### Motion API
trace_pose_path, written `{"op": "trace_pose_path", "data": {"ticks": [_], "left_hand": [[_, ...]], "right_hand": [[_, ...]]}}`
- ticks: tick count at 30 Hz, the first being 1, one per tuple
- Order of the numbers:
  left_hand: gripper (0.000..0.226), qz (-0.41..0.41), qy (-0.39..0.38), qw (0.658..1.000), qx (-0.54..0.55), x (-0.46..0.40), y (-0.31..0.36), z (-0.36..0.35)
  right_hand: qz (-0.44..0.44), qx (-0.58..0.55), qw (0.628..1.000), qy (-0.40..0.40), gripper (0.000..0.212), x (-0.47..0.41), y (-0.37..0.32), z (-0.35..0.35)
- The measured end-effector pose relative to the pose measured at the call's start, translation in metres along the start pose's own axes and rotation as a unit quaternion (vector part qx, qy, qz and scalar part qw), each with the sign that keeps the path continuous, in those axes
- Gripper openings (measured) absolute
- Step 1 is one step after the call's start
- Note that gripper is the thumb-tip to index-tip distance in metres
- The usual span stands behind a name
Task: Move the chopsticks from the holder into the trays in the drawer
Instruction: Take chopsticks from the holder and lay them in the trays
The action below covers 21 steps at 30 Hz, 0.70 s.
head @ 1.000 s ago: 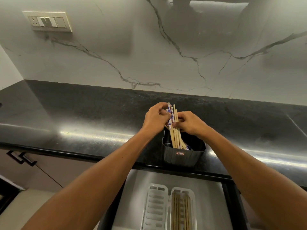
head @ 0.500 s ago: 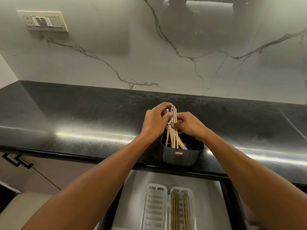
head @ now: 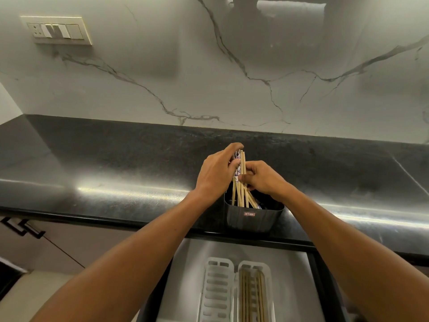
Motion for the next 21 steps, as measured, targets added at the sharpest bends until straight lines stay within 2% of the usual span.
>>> {"op": "trace_pose_path", "data": {"ticks": [6,13,18,21], "left_hand": [[0.019,0.015,0.032,0.999,0.036,-0.004,0.000,0.008],[0.038,0.076,0.027,0.991,0.106,-0.007,-0.001,0.010],[0.022,0.103,0.034,0.986,0.125,-0.010,-0.001,0.005],[0.019,0.107,0.035,0.984,0.138,-0.012,0.005,0.005]], "right_hand": [[0.024,-0.005,1.000,0.005,0.008,0.003,-0.006,0.001],[0.030,-0.013,0.999,0.022,0.007,0.002,-0.009,0.004],[0.023,-0.010,1.000,0.008,0.009,0.004,-0.010,0.001],[0.032,-0.011,0.999,0.015,0.006,0.005,-0.011,0.003]]}}
Point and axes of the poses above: each hand's wrist, its own x-axis away from the middle knuckle, its own z-axis out of the back of the hand, y = z × x, the point moved 2 cm from there along -x, towards the middle knuckle, and after that the axes turned 8 degrees about -y, right-handed, at the moved point
